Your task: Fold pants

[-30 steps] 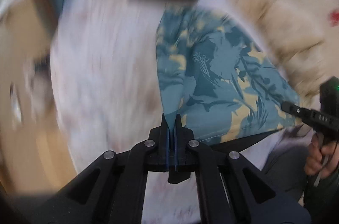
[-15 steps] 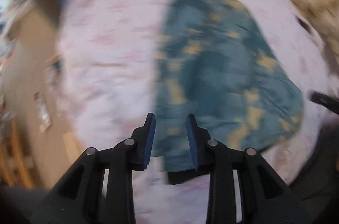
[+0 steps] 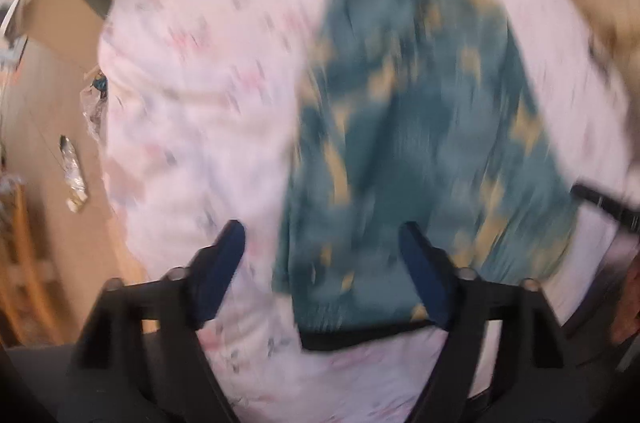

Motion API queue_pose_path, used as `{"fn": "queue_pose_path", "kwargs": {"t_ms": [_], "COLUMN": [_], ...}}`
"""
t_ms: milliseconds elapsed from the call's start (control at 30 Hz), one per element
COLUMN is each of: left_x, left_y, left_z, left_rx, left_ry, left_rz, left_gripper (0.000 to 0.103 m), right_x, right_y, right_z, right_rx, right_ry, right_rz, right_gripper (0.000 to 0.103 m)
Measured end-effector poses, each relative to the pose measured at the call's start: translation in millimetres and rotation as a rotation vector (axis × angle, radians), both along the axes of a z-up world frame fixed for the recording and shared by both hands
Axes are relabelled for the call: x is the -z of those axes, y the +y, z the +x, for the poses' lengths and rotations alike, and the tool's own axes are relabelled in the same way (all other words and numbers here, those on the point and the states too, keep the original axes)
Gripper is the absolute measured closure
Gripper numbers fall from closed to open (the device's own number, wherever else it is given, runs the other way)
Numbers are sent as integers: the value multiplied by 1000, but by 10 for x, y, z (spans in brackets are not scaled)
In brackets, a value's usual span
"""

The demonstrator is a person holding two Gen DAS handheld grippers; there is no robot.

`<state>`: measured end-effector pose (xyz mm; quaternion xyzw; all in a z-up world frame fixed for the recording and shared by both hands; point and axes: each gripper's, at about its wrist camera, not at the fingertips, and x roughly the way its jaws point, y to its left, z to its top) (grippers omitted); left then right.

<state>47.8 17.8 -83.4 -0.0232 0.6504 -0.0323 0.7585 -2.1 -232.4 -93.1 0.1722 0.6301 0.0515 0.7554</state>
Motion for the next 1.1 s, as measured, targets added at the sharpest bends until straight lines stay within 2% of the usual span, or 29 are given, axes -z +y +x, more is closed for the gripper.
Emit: {"fn": "queue_pose_path", "kwargs": {"t_ms": [33,67,100,200,267,300,367,400,433,533,567,633,667,767,833,867,933,967,1033,1067,1100], "left_x": [-87,-145,-200,-269,-248,-170,25,98,114,313,388,442,468,583,735,833,863,850,837,798,712], "left_y": [56,102,143,194,184,159,86,73,93,77,29,-44,-74,-136,-207,-233,-235,-260,-292,-320,-348], "left_z": [162,307,437,830,1178,1318,1686,1852,1910,2220,2297,2357,2389,2422,2445,2470,2500,2517,2538,2546,2549], "left_rx": [-21,-41,-64,-76,-40,-19,84,107,102,116,141,176,189,229,264,282,292,318,335,365,403], "left_ry": [-14,-21,-36,-99,-147,-145,-98,-103,-116,-59,-49,-83,-93,-44,-19,-5,-15,-18,-19,-29,-63], "left_rz": [-28,-41,-45,-39,-29,-29,-66,-56,-48,-142,-151,-134,-161,-234,-175,-159,-206,-272,-260,-245,-225], "left_gripper": [25,25,25,25,25,25,27,32,33,33,33,35,35,35,35,37,57,76,80,86,88], "right_x": [-59,-139,-223,-359,-375,-361,-329,-298,-261,-142,-82,69,149,324,443,514,616,669,726,715,663], "right_y": [-41,-94,-152,-242,-303,-310,-263,-223,-112,-3,35,92,111,151,210,248,294,295,272,298,364], "right_z": [75,200,335,688,997,1119,1459,1646,1753,2196,2287,2477,2568,2703,2764,2787,2820,2837,2863,2877,2895], "right_rx": [3,7,14,28,36,31,1,-22,-34,-103,-117,-129,-120,-116,-138,-158,-182,-178,-141,-156,-194], "right_ry": [-12,-34,-72,-132,-153,-156,-163,-159,-156,-146,-135,-105,-96,-79,-63,-50,-32,-20,-9,-19,-44], "right_rz": [19,35,38,53,129,147,162,159,150,114,105,62,42,105,124,126,131,147,206,217,168], "right_gripper": [71,44,30,30,30,30,31,31,31,32,32,34,33,33,34,38,51,56,67,78,82]}}
